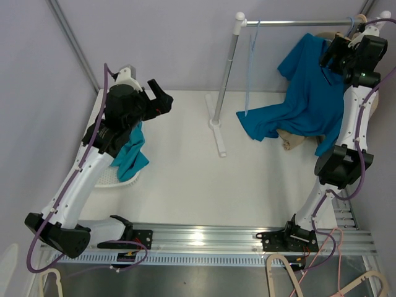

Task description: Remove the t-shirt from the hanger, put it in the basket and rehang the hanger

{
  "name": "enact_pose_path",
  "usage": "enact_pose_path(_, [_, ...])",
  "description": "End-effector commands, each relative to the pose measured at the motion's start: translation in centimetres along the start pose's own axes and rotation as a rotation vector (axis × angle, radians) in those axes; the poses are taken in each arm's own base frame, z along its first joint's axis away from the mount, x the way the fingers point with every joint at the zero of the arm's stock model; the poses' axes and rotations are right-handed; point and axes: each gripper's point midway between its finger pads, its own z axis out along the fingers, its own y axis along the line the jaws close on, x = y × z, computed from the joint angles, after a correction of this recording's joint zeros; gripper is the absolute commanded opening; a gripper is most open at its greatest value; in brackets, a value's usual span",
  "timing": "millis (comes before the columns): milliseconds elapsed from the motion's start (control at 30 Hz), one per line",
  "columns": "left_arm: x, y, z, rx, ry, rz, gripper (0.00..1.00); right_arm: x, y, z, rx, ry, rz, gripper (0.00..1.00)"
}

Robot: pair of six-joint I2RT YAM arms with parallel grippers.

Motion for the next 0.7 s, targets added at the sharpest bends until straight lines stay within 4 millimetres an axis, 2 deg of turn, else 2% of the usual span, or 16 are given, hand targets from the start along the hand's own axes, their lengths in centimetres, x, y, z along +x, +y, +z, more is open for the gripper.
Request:
enact_pose_path(0, [-0.3,-1.3,-0.6,0.066,-0.026,0.019,1.00,-2.7,0.7,0.1,-0.035,-0.086,-0.049,0.76])
enact_pose_path(33, [-0.4,-1.4,-0.7,0.072,-0.033,0.021,0.99,-2.6,0.7,0.2,-0.042,-0.082,-0.045,0.64])
enact_pose_path(67, [-0.3,-1.4,-0.7,0.069,-0.035,0.025,1.00,-2.4,0.9,0.4,-0.058,-0.077,-0.033,0.40])
enact_pose_path(100, [-0.3,-1.4,-0.6,0.070,-0.037,0.025,0.99,-2.1,0.9,0.7,-0.063,-0.070,-0.025,0.30])
enact_pose_path(133, [-0.4,-1.4,-0.6,0.066,-0.039,0.029,0.99,-2.0,0.9,0.8,-0.066,-0.069,-0.021,0.25])
enact_pose_path(200, [-0.3,-1.4,-0.5,0.064,-0.035,0.032,0.99,-2.2,1.2,0.9,-0.070,-0.080,-0.019,0.28])
enact_pose_path(233, [-0.2,-1.4,-0.5,0.064,-0.034,0.037,0.99,-2.4,1.3,0.9,-0.066,-0.087,-0.022,0.33])
enact_pose_path(267, [-0.3,-1.4,-0.5,0.057,-0.038,0.041,1.00,-2.7,1.5,0.7,-0.065,-0.096,-0.026,0.44])
enact_pose_path(333, [-0.4,-1.5,-0.7,0.057,-0.044,0.046,0.99,-3.4,1.8,0.4,-0.065,-0.118,-0.036,0.49])
enact_pose_path(433, [-0.4,-1.5,-0.8,0.058,-0.047,0.051,0.99,-4.4,1.8,0.1,-0.041,-0.152,-0.044,0.62])
enact_pose_path(633, [0.0,-1.8,-0.7,0.066,-0.038,0.066,0.99,-4.8,1.8,1.1,0.014,-0.197,-0.098,0.61])
enact_pose_path(667, [0.2,-1.9,-0.6,0.067,-0.032,0.068,0.99,-5.5,2.1,1.2,0.008,-0.234,-0.109,0.60])
